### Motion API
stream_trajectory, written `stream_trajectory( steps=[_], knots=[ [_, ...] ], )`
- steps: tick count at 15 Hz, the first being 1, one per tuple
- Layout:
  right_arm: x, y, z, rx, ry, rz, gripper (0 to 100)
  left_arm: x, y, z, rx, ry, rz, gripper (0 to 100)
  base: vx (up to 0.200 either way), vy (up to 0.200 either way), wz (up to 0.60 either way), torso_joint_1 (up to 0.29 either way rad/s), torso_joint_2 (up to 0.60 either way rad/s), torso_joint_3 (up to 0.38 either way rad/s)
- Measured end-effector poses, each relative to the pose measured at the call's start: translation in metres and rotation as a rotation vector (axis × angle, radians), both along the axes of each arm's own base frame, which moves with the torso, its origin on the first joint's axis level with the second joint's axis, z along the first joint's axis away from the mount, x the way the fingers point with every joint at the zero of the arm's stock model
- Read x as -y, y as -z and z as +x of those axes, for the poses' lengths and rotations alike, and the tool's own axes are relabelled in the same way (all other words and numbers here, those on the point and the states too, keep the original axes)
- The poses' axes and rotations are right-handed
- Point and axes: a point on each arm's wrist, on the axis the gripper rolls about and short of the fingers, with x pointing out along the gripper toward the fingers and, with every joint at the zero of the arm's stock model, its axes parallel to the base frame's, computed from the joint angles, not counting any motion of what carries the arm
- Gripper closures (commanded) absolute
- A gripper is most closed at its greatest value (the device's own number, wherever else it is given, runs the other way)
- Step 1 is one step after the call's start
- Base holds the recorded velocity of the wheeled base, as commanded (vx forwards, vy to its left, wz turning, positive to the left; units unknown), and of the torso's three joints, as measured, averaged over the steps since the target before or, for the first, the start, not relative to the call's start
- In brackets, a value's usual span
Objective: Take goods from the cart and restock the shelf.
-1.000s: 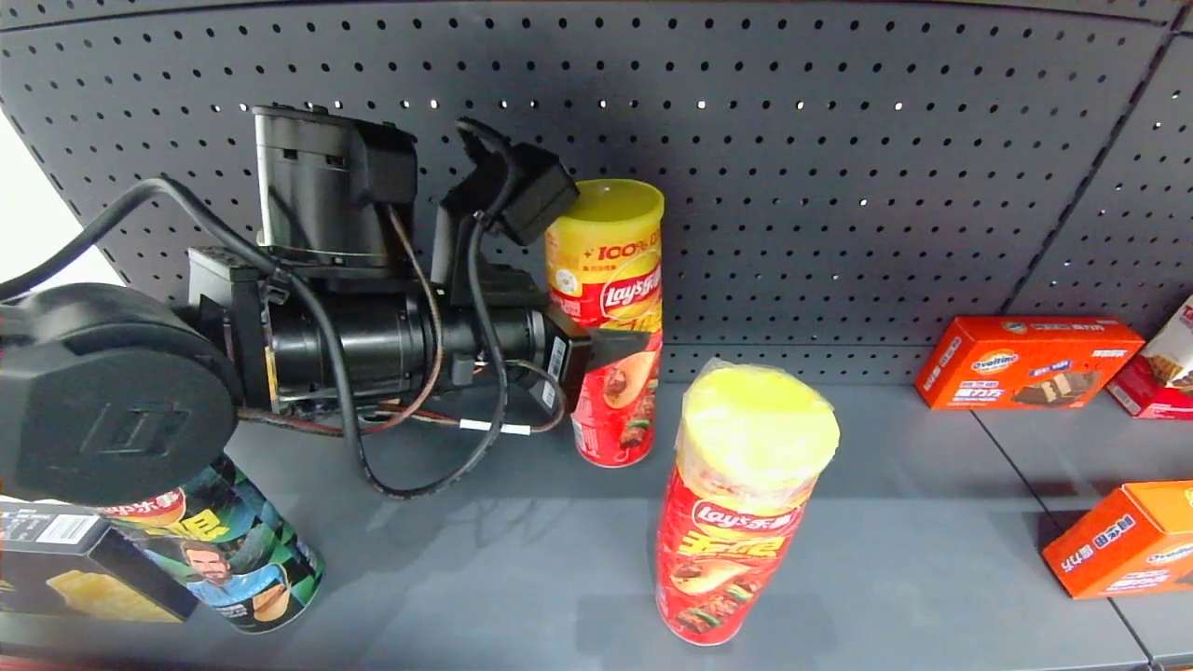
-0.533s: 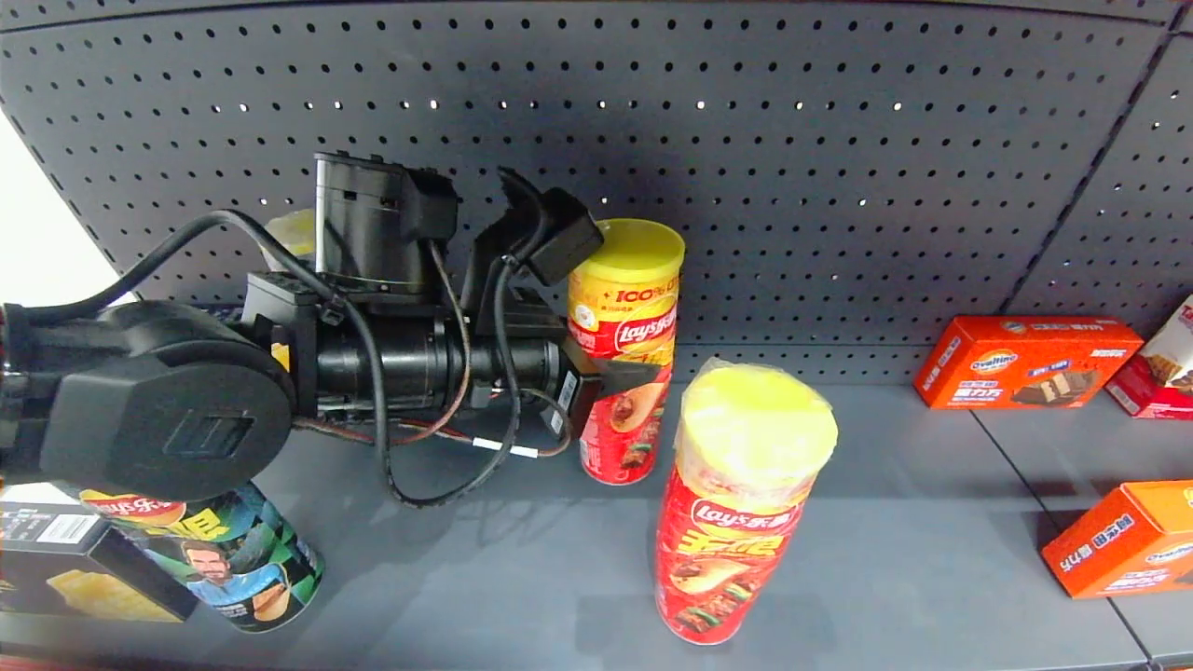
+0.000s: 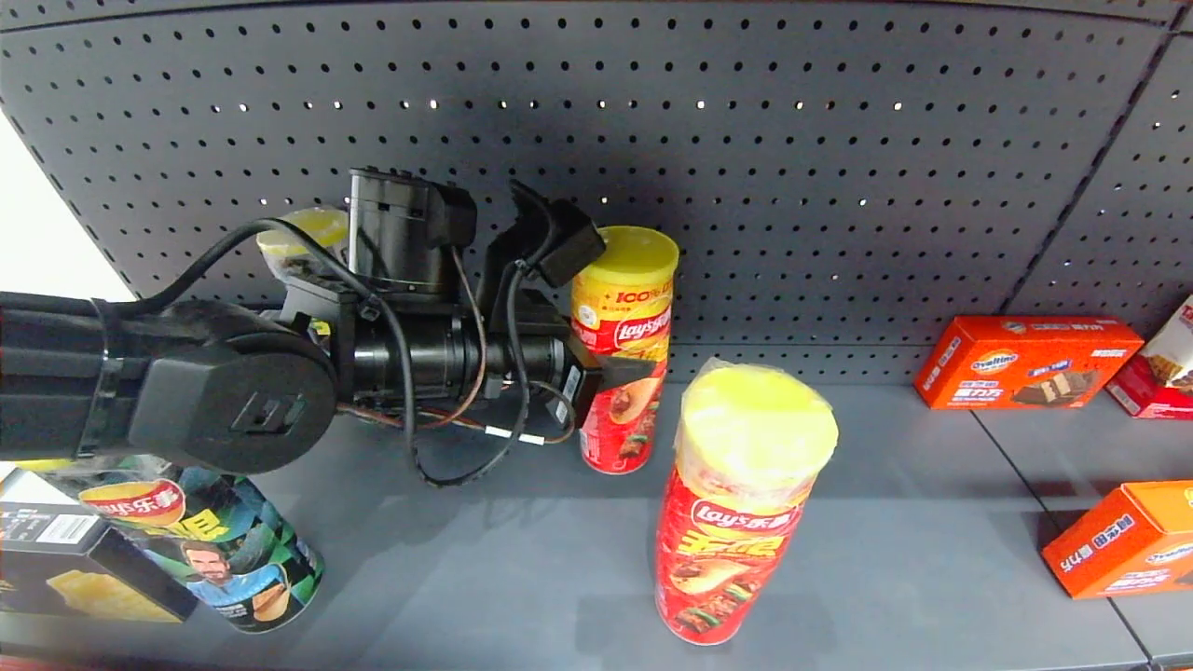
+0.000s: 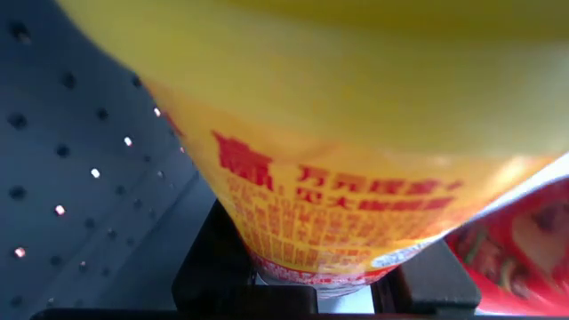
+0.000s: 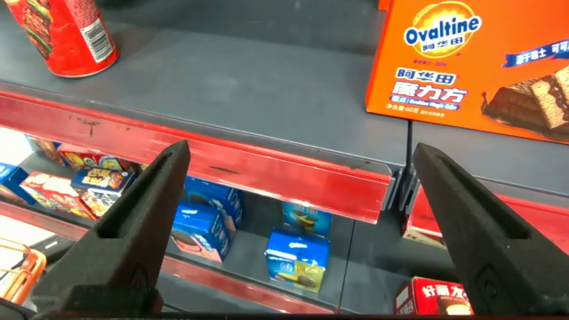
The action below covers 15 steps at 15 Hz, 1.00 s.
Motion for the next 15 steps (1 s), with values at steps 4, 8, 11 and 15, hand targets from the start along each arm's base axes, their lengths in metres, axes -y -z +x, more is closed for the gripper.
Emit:
stream_trajectory(
  steps=[4,8,11,15],
  knots=[
    [0.000,0.000,0.000,0.000,0.000,0.000,0,0.005,-0.002,0.012,0.023,-0.004,-0.015,100,0.000,0.000,0.00,0.000,0.00,0.000],
    [0.000,0.000,0.000,0.000,0.000,0.000,0,0.013,0.003,0.020,0.038,0.003,-0.024,100,0.000,0.000,0.00,0.000,0.00,0.000],
    [0.000,0.000,0.000,0.000,0.000,0.001,0,0.016,0.010,0.024,0.032,0.009,-0.021,100,0.000,0.000,0.00,0.000,0.00,0.000],
    [0.000,0.000,0.000,0.000,0.000,0.000,0,0.019,0.017,0.028,0.022,0.019,-0.019,100,0.000,0.000,0.00,0.000,0.00,0.000]
  ],
)
